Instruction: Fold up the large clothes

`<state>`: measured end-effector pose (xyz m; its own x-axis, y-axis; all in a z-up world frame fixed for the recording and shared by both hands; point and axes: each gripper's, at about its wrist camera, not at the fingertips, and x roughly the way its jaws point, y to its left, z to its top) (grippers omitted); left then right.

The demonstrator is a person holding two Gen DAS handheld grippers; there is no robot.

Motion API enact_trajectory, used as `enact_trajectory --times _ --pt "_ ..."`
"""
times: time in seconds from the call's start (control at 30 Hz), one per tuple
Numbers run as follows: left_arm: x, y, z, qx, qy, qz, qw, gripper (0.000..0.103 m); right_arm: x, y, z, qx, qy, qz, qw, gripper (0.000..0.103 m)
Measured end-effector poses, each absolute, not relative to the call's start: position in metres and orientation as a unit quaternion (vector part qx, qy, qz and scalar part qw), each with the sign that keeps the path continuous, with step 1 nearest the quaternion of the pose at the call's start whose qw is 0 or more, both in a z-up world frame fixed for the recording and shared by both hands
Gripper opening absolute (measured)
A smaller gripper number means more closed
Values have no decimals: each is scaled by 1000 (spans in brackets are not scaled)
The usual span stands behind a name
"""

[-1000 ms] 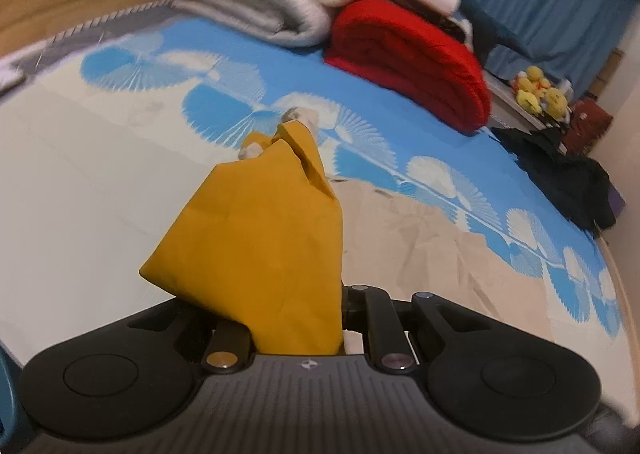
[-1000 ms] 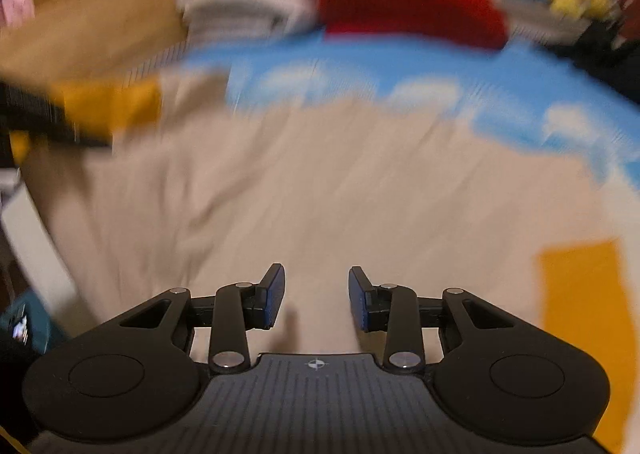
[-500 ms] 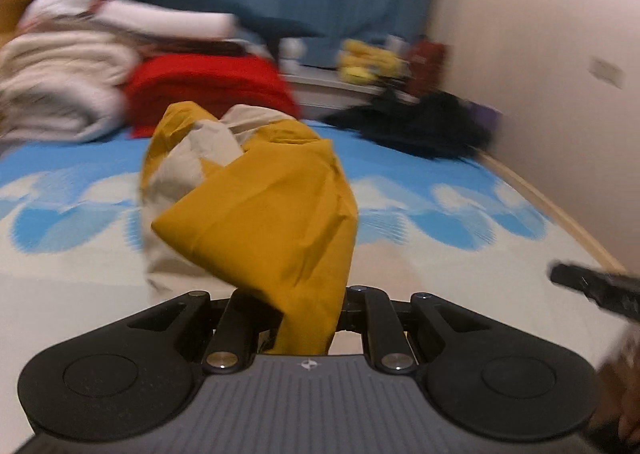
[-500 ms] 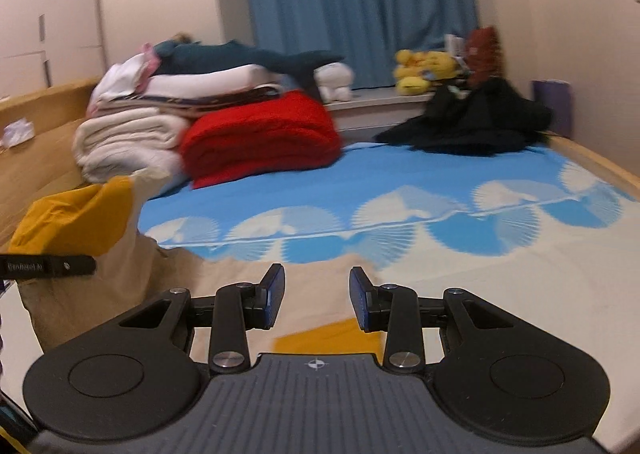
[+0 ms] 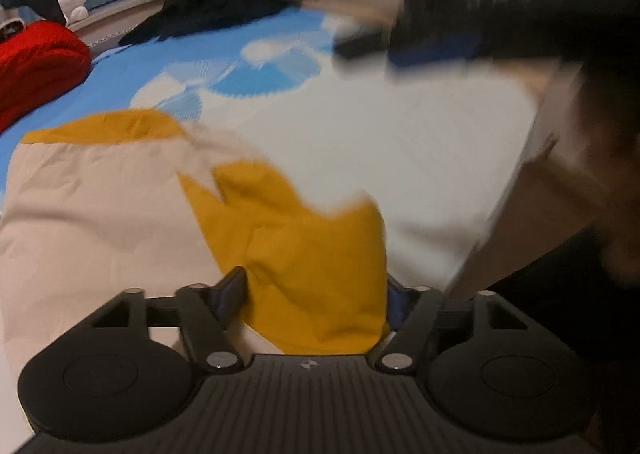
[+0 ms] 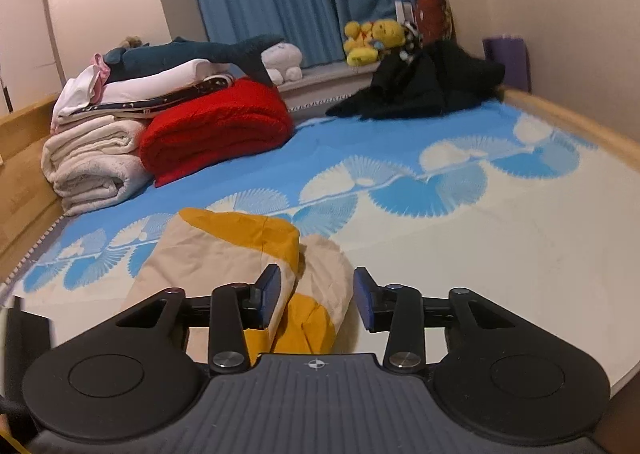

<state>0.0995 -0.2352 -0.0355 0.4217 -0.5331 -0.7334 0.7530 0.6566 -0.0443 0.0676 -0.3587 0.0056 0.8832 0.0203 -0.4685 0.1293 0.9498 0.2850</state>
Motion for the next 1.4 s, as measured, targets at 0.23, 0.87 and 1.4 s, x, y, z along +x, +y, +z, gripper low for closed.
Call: enact_trajectory --times 0.23,0.87,1.4 --pt "116 -161 -6 62 360 -354 861 78 88 -340 -7 212 291 31 933 51" --pt "161 -72 -6 15 437 -184 880 79 66 -338 6 153 282 43 946 0" --pt "161 -92 -68 112 547 -225 798 81 101 -315 -77 49 476 28 877 0"
